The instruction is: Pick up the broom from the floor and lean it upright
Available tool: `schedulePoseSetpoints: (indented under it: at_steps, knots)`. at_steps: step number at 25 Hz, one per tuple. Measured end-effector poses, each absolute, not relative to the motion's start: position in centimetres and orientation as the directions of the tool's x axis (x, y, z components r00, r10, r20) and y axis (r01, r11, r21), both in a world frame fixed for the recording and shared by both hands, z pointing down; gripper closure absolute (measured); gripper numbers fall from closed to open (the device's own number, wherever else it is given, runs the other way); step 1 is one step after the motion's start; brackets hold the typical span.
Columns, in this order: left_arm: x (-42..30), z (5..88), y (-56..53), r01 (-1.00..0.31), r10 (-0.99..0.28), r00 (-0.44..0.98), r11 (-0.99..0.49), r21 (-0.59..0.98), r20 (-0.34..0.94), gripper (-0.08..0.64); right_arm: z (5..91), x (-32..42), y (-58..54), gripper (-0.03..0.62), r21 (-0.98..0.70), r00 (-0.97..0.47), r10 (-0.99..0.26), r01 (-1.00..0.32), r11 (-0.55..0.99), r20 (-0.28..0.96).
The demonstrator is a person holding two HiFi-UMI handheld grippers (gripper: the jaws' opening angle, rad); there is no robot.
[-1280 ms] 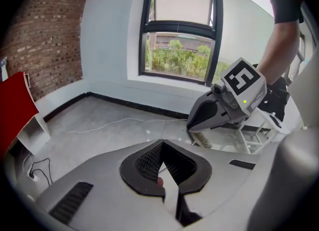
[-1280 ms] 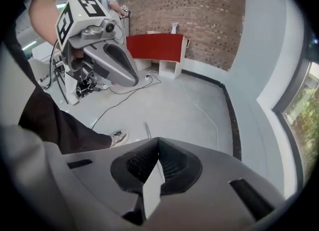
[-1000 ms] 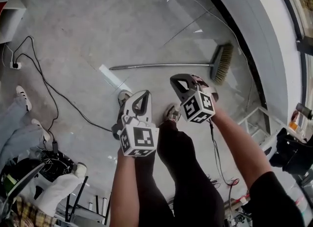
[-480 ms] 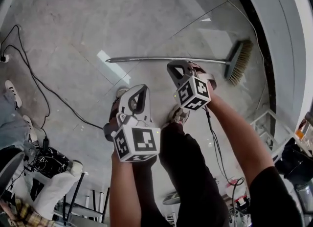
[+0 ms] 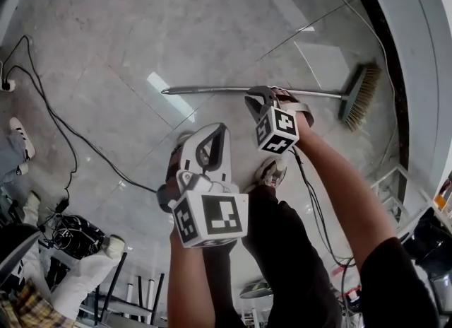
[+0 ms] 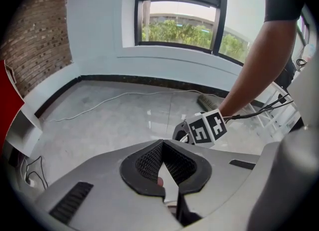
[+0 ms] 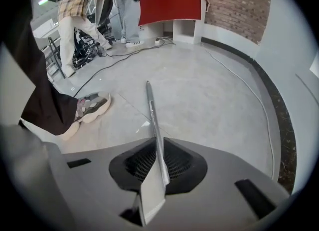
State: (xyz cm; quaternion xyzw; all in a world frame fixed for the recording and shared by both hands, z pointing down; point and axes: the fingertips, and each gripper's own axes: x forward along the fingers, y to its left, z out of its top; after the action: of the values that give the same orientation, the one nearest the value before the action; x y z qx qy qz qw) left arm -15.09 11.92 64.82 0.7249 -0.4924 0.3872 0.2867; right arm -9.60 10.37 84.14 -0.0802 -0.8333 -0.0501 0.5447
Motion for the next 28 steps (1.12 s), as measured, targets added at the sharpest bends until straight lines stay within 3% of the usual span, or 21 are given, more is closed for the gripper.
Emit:
schedulePoseSetpoints:
  at_steps: [3, 5, 28]
  knots:
    - [-15.3, 65.8, 12.0, -0.93, -0.482, 0.23, -0.365, 0.044, 0.846, 0.558, 85.5, -9.9, 10.4, 0.578, 0.004, -0.365, 0.079, 0.22, 0.975, 0.928]
    - [-15.6, 66.1, 11.7, -0.932, -0.485, 0.231, -0.36, 0.049, 0.844, 0.557, 86.4, -10.1, 10.6, 0.489, 0.01, -0.343, 0.082, 0.256, 0.967, 0.936]
    - [-18.5, 68.5, 12.7, -0.939, -0.443, 0.218, -0.34, 0.062, 0.87, 0.557, 92.6, -10.5, 11.3, 0.518, 0.032, -0.203, 0.041, 0.345, 0.938, 0.978]
